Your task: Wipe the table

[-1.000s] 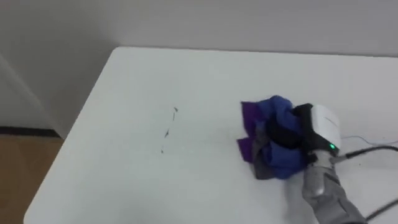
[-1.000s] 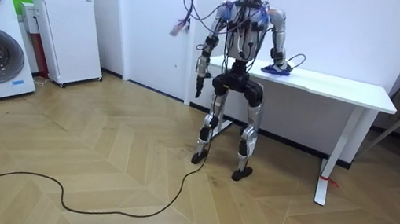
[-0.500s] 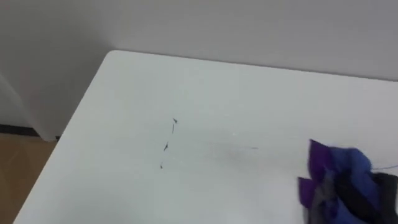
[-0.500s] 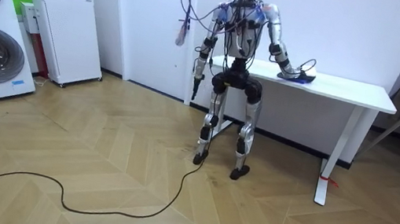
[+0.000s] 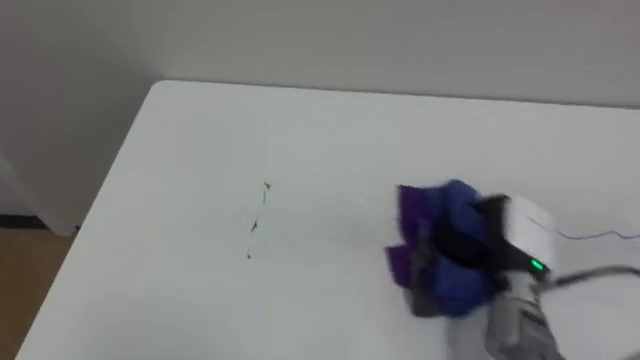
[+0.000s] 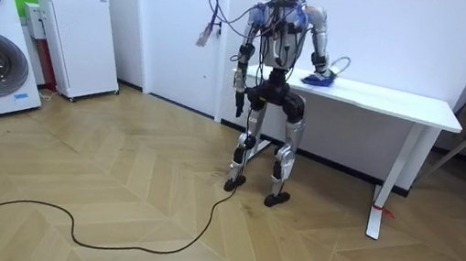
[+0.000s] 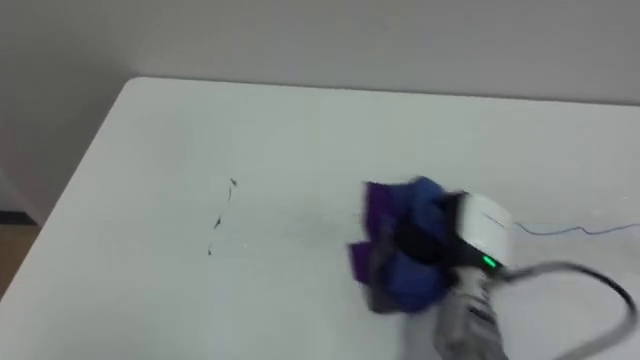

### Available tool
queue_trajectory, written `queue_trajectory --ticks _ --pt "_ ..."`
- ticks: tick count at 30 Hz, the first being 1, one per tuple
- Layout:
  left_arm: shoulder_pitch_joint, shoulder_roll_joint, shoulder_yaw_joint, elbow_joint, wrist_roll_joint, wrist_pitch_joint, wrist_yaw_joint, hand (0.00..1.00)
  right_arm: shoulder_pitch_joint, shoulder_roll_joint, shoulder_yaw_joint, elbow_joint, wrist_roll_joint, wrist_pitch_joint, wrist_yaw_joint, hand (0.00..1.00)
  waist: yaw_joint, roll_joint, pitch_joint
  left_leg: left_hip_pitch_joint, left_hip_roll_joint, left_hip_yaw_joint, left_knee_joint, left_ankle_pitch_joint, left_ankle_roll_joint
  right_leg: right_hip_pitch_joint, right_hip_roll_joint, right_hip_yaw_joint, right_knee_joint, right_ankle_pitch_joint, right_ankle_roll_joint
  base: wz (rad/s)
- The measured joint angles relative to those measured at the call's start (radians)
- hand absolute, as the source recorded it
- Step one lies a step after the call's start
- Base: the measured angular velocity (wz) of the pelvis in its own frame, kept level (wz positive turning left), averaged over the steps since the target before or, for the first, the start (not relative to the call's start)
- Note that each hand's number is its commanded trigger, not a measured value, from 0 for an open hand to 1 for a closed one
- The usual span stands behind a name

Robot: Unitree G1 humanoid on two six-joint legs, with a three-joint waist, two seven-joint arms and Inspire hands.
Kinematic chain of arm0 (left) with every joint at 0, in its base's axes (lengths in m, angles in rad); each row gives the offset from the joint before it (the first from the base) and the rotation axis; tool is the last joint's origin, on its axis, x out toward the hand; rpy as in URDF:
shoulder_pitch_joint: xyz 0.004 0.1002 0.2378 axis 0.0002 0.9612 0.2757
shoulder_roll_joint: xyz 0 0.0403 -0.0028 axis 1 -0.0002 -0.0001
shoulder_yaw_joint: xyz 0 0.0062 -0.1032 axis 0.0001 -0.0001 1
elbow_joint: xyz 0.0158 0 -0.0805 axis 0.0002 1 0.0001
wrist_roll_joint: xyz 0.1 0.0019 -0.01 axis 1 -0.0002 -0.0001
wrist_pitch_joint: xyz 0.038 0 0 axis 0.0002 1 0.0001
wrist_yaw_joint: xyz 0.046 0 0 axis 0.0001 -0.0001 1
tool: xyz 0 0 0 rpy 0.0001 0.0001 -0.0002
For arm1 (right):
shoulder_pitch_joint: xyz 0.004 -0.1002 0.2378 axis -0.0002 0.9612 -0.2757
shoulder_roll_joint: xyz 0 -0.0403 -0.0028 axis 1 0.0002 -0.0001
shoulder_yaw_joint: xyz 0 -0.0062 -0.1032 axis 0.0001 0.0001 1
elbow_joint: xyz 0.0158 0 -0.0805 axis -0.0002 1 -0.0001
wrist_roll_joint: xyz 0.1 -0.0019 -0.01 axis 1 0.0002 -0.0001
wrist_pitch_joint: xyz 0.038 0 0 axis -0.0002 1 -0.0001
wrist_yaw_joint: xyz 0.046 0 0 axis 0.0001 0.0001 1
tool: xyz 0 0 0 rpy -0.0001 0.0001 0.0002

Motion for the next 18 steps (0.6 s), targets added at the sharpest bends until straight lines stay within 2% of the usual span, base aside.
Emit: queue_trajectory --ticks 2,4,5,6,8,9,10,11,12,13,14,15,17,18 --pt "0.016 0.000 -0.003 -0.009 -0.039 0.006 -0.012 0.00 -0.078 0.008 0.031 0.018 -0.019 -0.013 0.036 1.00 0.030 0.005 -0.0005 -0.018 0.000 -0.030 -0.026 0.034 -0.005 -0.009 0.002 -0.008 -0.001 -0.011 -0.009 0.68" --pt "0.067 0.006 0.013 -0.020 -0.047 0.013 -0.019 0.00 -0.090 0.001 0.033 0.047 -0.017 -0.012 0.043 1.00 0.031 0.003 -0.0026 -0.020 -0.001 -0.031 -0.032 0.043 -0.005 -0.006 0.000 -0.008 0.000 -0.014 -0.019 0.55" --pt "0.096 0.006 0.035 -0.018 -0.047 0.023 -0.025 0.00 -0.068 -0.006 0.001 0.068 0.010 -0.046 0.033 1.00 0.027 -0.001 -0.0033 -0.022 -0.003 -0.028 -0.033 0.046 -0.004 -0.001 -0.003 -0.010 0.000 -0.018 -0.015 0.47" --pt "0.111 0.006 0.041 -0.017 -0.046 0.027 -0.029 0.00 -0.057 -0.009 -0.013 0.072 0.016 -0.060 0.027 1.00 0.022 -0.001 -0.0037 -0.020 -0.003 -0.022 -0.032 0.046 -0.003 0.005 -0.004 -0.010 -0.002 -0.020 -0.012 0.35" --pt "0.152 0.010 0.058 0.006 -0.038 0.039 -0.037 0.00 -0.025 -0.021 -0.080 0.148 0.046 -0.131 -0.015 1.00 -0.014 -0.004 -0.0033 0.003 -0.015 -0.018 -0.030 0.047 -0.003 0.046 -0.020 -0.038 -0.015 -0.031 0.004 0.42" --pt "0.158 0.014 0.061 0.011 -0.031 0.041 -0.037 0.00 -0.017 -0.029 -0.102 0.166 0.051 -0.144 -0.024 1.00 -0.026 -0.006 -0.0034 0.010 -0.018 -0.015 -0.031 0.047 -0.002 0.063 -0.022 -0.041 -0.025 -0.033 0.007 0.64" --pt "0.169 0.028 0.079 0.017 -0.006 0.043 -0.039 0.00 0.002 -0.045 -0.160 0.203 0.067 -0.170 -0.044 1.00 -0.051 -0.018 -0.0036 0.015 -0.029 -0.013 -0.031 0.048 0.003 0.088 -0.029 -0.038 -0.037 -0.044 0.015 0.78" --pt "0.166 0.047 0.114 0.018 0.023 0.043 -0.040 0.00 0.027 -0.068 -0.240 0.243 0.087 -0.193 -0.059 1.00 -0.073 -0.027 0.0004 0.015 -0.035 -0.006 -0.032 0.052 0.012 0.105 -0.034 -0.036 -0.039 -0.052 0.022 0.74" --pt "0.167 0.057 0.137 0.018 0.042 0.042 -0.039 0.00 0.038 -0.079 -0.281 0.268 0.095 -0.200 -0.067 1.00 -0.076 -0.033 -0.0006 0.016 -0.036 0.004 -0.032 0.052 0.015 0.109 -0.037 -0.036 -0.039 -0.056 0.024 0.47" --pt "0.173 0.075 0.181 0.017 0.066 0.042 -0.038 0.00 0.053 -0.101 -0.349 0.326 0.131 -0.201 -0.078 1.00 -0.075 -0.045 -0.0084 0.017 -0.038 0.012 -0.032 0.050 0.020 0.112 -0.040 -0.033 -0.039 -0.060 0.028 0.13" --pt "0.178 0.092 0.195 0.015 0.074 0.043 -0.038 0.00 0.074 -0.136 -0.399 0.373 0.167 -0.202 -0.094 1.00 -0.081 -0.053 -0.0142 0.014 -0.042 0.012 -0.031 0.046 0.025 0.113 -0.043 -0.032 -0.038 -0.061 0.031 0.05" --pt "0.179 0.104 0.196 0.011 0.075 0.044 -0.041 0.00 0.100 -0.176 -0.426 0.399 0.196 -0.202 -0.104 1.00 -0.088 -0.055 -0.0159 0.013 -0.046 0.013 -0.029 0.042 0.030 0.114 -0.047 -0.030 -0.036 -0.063 0.034 0.00" --pt "0.187 0.111 0.214 0.009 0.099 0.044 -0.049 0.00 0.138 -0.213 -0.482 0.436 0.208 -0.202 -0.125 1.00 -0.093 -0.049 -0.0197 0.013 -0.050 0.017 -0.023 0.036 0.036 0.119 -0.048 -0.014 -0.036 -0.062 0.036 -0.02" --pt "0.185 0.112 0.214 0.009 0.101 0.043 -0.050 0.00 0.146 -0.219 -0.498 0.449 0.214 -0.203 -0.132 1.00 -0.095 -0.047 -0.0213 0.015 -0.051 0.019 -0.023 0.034 0.037 0.122 -0.048 -0.009 -0.036 -0.062 0.037 -0.03"
